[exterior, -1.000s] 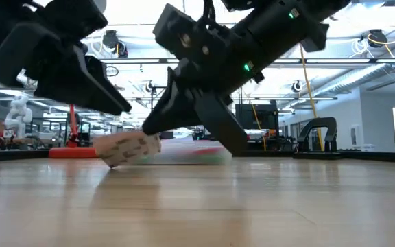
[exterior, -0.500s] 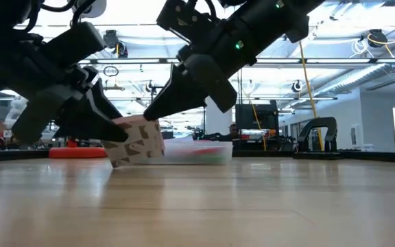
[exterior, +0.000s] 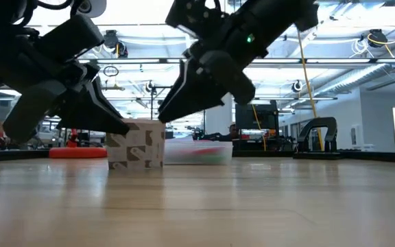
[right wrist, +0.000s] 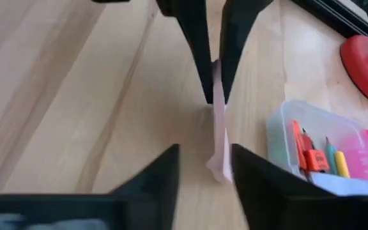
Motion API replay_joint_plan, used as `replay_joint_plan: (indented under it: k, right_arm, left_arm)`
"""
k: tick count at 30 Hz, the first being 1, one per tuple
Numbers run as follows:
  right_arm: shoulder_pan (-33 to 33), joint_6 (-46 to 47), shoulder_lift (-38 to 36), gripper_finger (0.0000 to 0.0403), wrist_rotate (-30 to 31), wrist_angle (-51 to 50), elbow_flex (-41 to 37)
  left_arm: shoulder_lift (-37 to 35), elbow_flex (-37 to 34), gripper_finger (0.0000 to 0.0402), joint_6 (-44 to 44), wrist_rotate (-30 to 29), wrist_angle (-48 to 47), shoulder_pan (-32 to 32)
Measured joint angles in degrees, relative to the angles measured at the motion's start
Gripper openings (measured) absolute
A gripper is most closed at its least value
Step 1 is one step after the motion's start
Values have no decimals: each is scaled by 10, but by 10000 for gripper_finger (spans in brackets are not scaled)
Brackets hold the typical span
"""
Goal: Pack school essentials
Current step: Put the light pink sticky note into the pink supply box
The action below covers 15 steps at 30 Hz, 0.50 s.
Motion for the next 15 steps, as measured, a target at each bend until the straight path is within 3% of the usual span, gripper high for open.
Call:
replay_joint_plan:
  k: [4, 8, 11, 15]
  right_arm:
    - [2, 20, -20, 209, 14, -28, 0]
    - [4, 35, -21, 260, 29, -23, -6]
    - [5, 32, -21, 269, 26, 11, -26]
    - [4, 7, -20, 247, 26, 58, -53]
  left_arm:
    - [0, 0, 14, -9, 11, 0, 3]
    - [0, 0, 13, -9, 16, 9, 3]
    - [0, 0, 20, -9, 17, 21, 3]
    - [-7, 0, 13, -9, 23, 22, 4]
